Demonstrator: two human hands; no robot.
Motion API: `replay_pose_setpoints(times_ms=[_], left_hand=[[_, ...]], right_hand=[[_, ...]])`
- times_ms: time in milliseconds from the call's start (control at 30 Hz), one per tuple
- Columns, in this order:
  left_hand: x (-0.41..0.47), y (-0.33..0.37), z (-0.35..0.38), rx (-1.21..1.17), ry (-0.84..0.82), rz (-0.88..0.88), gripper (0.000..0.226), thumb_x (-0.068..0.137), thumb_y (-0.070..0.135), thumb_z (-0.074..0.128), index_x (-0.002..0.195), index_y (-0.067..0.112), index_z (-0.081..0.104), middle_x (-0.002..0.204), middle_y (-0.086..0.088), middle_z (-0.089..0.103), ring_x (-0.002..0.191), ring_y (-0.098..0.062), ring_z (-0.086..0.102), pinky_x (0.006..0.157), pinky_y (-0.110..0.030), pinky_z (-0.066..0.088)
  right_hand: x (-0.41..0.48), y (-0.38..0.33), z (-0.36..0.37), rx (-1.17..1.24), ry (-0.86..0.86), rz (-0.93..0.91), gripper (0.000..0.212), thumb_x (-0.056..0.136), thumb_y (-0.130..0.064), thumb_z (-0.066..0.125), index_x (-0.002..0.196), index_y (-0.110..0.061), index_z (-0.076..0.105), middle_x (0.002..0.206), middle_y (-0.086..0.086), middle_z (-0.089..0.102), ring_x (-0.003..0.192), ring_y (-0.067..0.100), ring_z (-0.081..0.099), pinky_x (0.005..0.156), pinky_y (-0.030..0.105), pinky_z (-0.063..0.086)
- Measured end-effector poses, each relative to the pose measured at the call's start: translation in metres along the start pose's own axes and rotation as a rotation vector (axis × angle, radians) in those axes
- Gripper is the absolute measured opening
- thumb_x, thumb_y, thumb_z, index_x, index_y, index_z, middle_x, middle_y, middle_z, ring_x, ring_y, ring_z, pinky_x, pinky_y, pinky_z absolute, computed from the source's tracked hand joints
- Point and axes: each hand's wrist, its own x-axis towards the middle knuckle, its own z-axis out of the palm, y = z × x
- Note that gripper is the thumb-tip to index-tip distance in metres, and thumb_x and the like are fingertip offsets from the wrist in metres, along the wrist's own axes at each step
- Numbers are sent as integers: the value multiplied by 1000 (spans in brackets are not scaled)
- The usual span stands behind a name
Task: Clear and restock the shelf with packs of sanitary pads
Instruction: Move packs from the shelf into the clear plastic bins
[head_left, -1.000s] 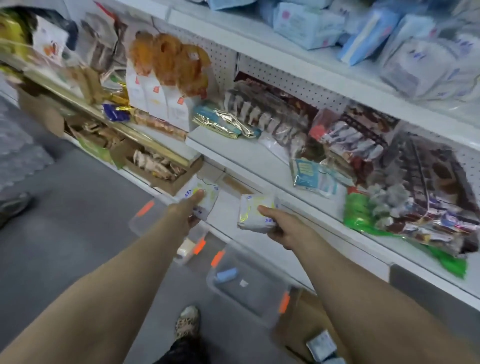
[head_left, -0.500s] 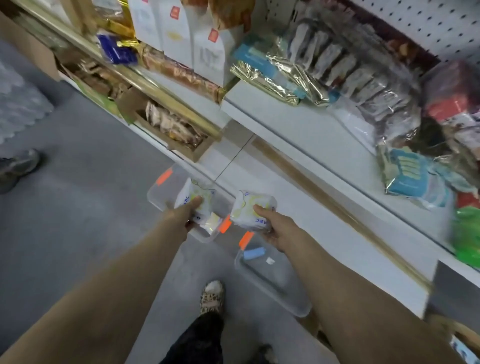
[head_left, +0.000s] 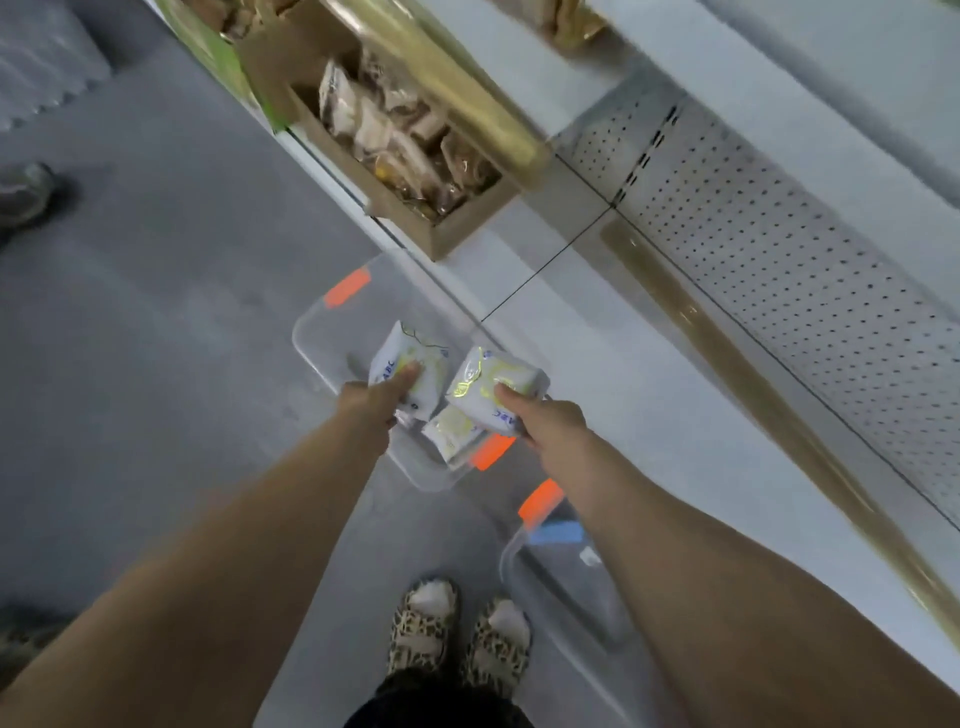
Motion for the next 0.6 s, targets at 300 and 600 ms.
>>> replay_pose_setpoints(times_ms=[300,600], left_hand=[[146,-39,24,-67,25,50,54,81,30,82,117,-2,58,87,-7,64,48,-10,64,40,-14,46],[231,-71,45,18,-39,-80,61,84,44,76,128,11,51,106,-4,62,77,-19,56,78,-42,45]], right_hand=[[142,38,71,2,-73,-26,83,35,-83,82,75,-14,62,79,4,69,86,23,70,91,45,59],[214,55,111,-21,-142,19,54,98,-40,62,135,-2,53,92,2,56,107,31,61,73,30,53]])
